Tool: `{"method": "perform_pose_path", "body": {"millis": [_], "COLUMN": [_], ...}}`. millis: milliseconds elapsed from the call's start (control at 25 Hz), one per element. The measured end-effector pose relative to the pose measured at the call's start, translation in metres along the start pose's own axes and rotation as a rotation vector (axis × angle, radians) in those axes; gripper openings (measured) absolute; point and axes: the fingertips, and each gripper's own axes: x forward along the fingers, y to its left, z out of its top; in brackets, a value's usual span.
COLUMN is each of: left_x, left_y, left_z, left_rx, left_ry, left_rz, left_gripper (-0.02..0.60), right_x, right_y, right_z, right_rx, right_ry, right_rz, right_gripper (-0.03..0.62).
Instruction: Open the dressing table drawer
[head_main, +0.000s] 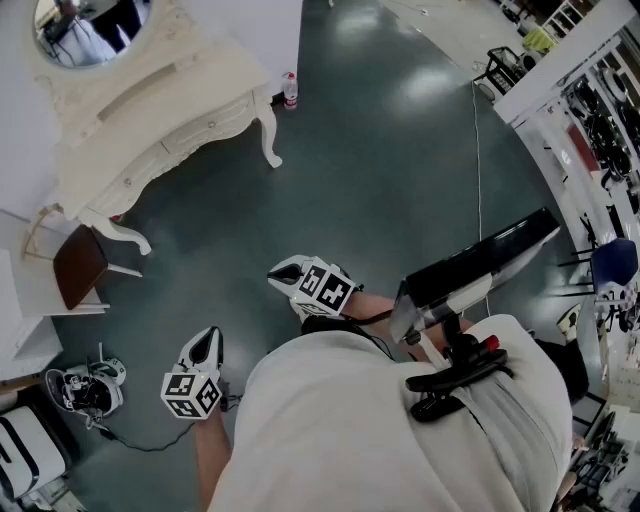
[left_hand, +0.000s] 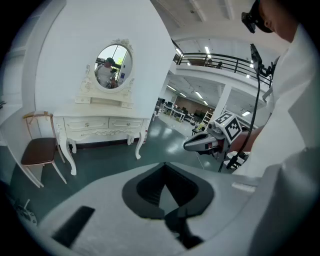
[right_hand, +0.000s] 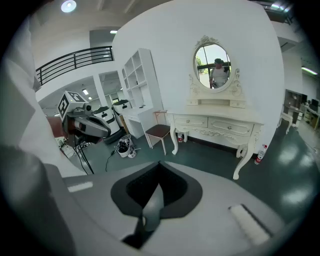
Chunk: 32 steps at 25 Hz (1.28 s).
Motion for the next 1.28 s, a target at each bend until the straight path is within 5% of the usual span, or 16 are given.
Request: {"method": "perform_pose_path", "body": {"millis": [240, 640, 920, 1280], "left_x": [0.077, 0.087, 0.096, 0.059], "left_y": [-0.003, 0.016, 0.101, 0.236], "left_z": [0.060, 0.111, 0.144, 0.219], "left_rx": [0.071, 0.031, -0.002, 0.086], "left_ry": [0.022, -0.022, -0.059, -0.071], "left_rz": [-0.074, -0.001, 0.017, -0.093], "left_gripper": [0.002, 0.002, 0.011, 0.000], "right_x": [-0.025, -0.005, 0.072, 0.185], "right_y": [-0.083, -0.129, -0.165, -0.179], "right_z": [0.004, 0.028, 0.096, 0.227], "right_rx": [0.052, 0.034, -0.004, 0.051], "right_ry": [-0.035, -0.020, -0.039, -0.072], "right_rz": [-0.098, -0.101, -0.089, -0.191], "right_gripper": [0.000, 0.031, 0.052, 0.049]}}
